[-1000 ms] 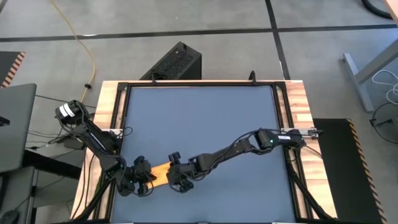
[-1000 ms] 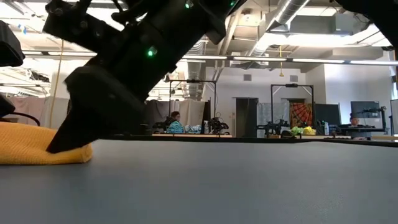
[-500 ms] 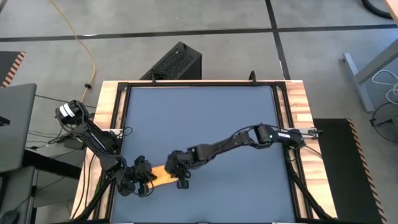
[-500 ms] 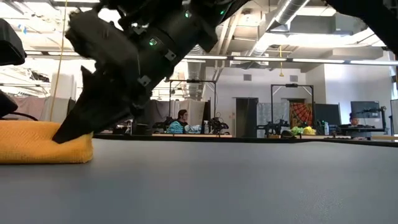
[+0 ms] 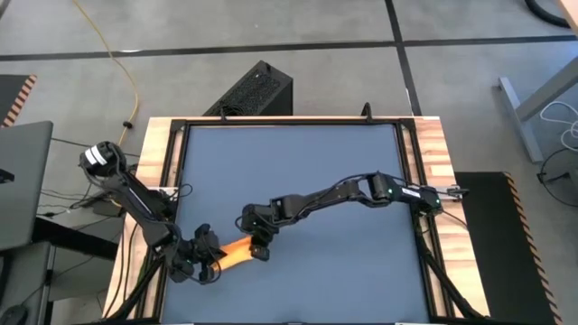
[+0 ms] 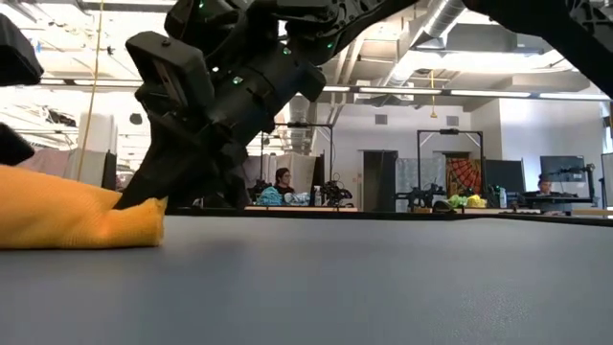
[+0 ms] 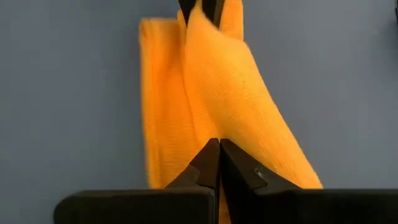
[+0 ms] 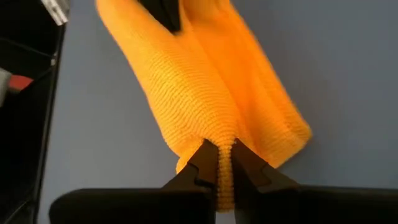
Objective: Roll towel
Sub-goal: Roll the orange microfiber towel
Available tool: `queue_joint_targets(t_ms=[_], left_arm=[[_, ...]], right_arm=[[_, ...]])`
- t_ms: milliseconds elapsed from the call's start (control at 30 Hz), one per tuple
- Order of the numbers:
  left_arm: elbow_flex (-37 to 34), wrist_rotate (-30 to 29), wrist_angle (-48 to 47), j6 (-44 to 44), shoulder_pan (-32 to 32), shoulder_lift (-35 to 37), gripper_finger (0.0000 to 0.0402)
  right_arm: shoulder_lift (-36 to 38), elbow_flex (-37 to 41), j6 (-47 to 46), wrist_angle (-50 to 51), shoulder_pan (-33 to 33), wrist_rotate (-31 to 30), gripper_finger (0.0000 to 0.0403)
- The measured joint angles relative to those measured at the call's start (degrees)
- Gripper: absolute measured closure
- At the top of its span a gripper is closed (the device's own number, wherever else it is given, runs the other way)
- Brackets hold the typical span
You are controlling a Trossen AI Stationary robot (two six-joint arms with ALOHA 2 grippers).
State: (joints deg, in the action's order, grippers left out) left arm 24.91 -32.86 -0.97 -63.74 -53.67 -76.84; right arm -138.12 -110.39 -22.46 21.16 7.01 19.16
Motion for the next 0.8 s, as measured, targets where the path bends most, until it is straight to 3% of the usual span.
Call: queue_joint_targets(t_ms=[333, 633, 800], left_arm=[[0.04, -2.03, -11.13, 0.79, 0.07, 13.58, 0.0402], [0.06, -8.38, -19.40, 2.65, 0.07, 23.79, 0.0401], [0.04, -12.98, -13.46, 9.16, 0.09, 23.51, 0.0401]], right_arm=[[-4.12, -0.18, -1.14, -2.24, -1.31, -0.03, 0.0362], [-4.28, -0.13, -1.60, -2.15, -1.43, -0.39, 0.0362], [-4.28, -0.10, -2.63, -2.17, -1.43, -0.62, 0.0362]])
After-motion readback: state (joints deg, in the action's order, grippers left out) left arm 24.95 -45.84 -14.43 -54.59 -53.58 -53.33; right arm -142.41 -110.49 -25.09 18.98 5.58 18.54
